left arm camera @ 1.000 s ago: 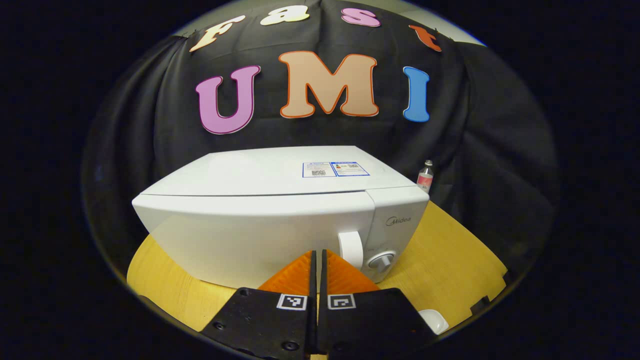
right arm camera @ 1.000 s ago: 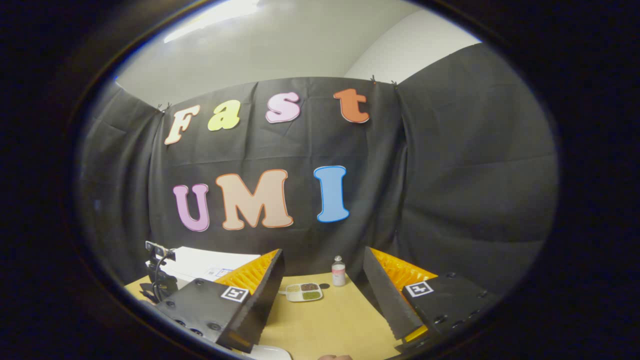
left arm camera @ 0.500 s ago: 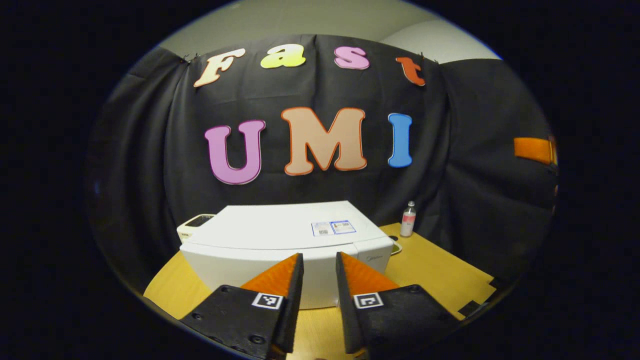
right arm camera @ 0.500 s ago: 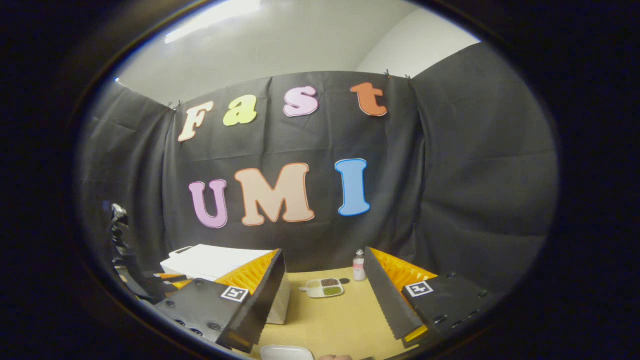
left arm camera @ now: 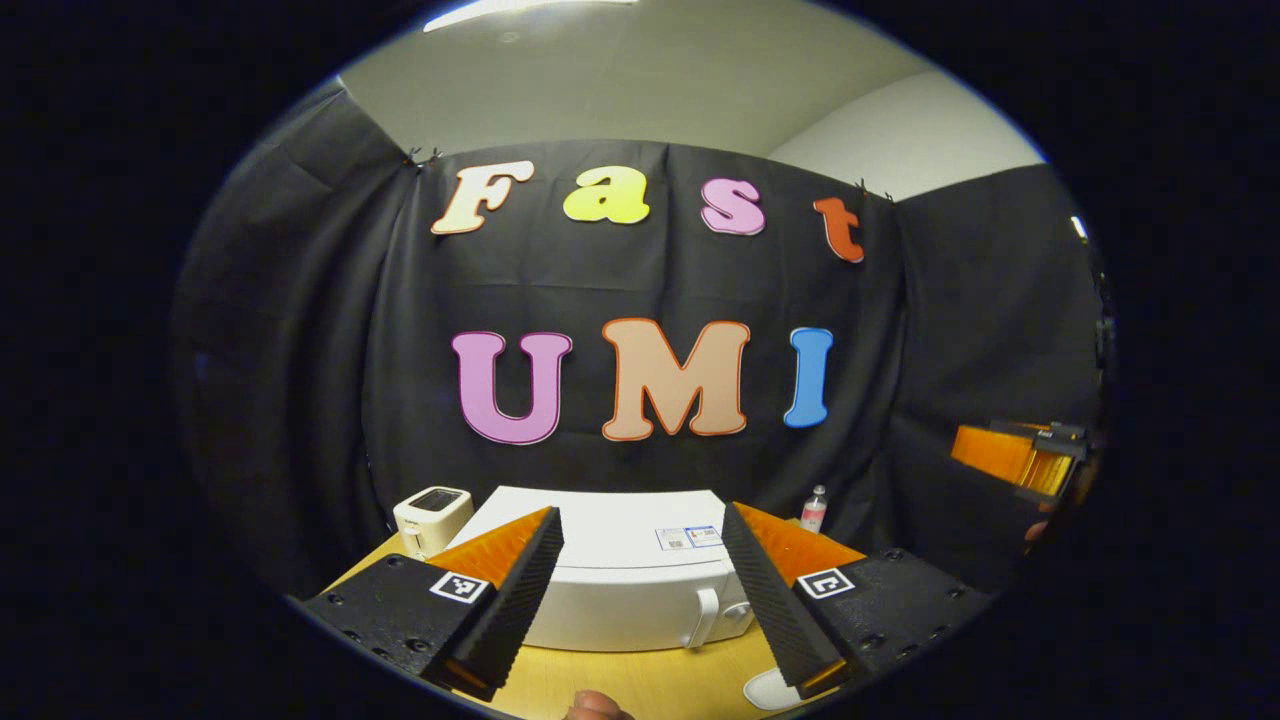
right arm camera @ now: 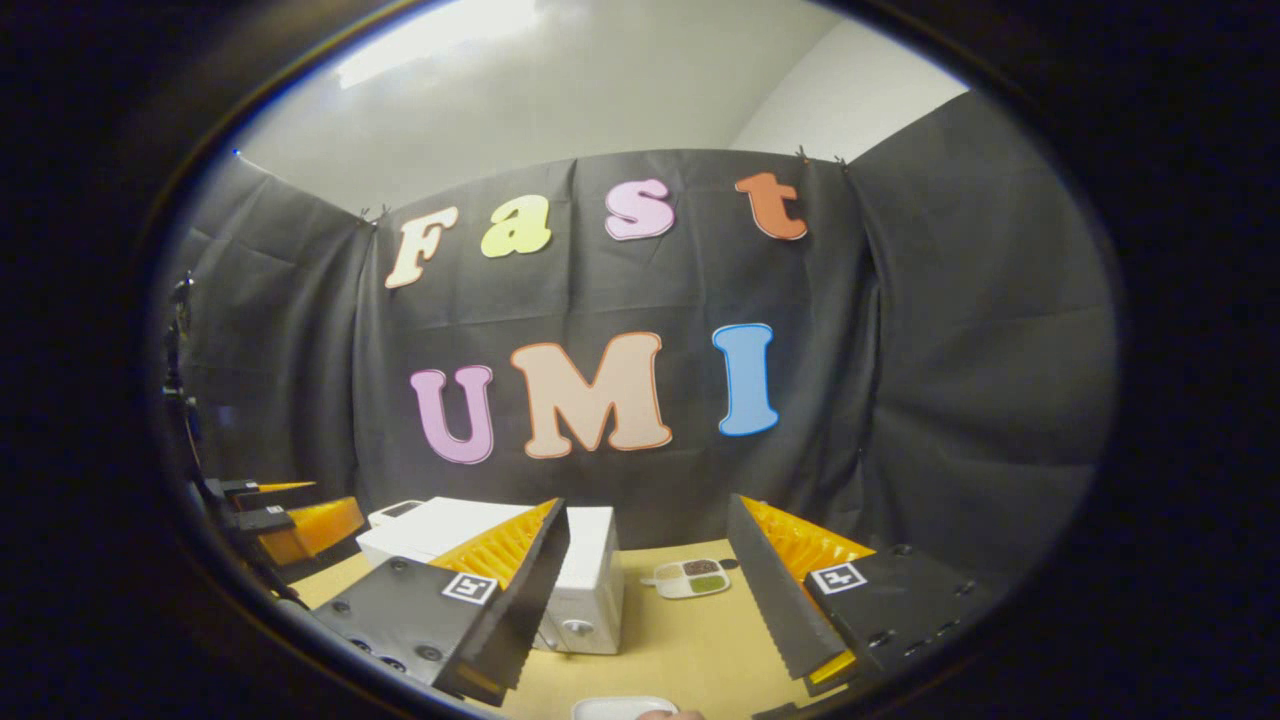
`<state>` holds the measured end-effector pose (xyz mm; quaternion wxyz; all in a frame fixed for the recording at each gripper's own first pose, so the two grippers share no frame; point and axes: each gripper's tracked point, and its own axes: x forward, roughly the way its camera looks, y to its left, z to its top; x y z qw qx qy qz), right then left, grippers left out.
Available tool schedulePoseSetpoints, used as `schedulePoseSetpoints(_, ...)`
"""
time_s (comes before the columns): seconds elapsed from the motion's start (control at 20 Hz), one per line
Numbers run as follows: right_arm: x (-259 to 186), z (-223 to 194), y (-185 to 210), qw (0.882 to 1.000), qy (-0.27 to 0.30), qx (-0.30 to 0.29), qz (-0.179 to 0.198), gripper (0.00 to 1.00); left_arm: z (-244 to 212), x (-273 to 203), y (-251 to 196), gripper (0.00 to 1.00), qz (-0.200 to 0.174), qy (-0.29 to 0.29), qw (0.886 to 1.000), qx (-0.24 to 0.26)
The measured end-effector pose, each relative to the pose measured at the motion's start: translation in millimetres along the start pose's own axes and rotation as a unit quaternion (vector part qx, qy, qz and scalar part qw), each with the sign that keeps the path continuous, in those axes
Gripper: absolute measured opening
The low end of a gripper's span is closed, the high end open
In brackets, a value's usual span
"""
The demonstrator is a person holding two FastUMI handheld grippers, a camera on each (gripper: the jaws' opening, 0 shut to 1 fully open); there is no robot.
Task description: Open the microwave oven with the left hand, put the food in, and close the microwave oven.
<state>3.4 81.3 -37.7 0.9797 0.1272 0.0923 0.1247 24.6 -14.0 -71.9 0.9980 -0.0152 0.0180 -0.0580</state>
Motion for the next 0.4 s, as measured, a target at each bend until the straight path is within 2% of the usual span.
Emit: schedulePoseSetpoints(0.4,-7,-1,34,1.0,-0.005,0.004,0.009,0.87,20,-25,18,0.95,0.004,-0.014,0.999,0.029)
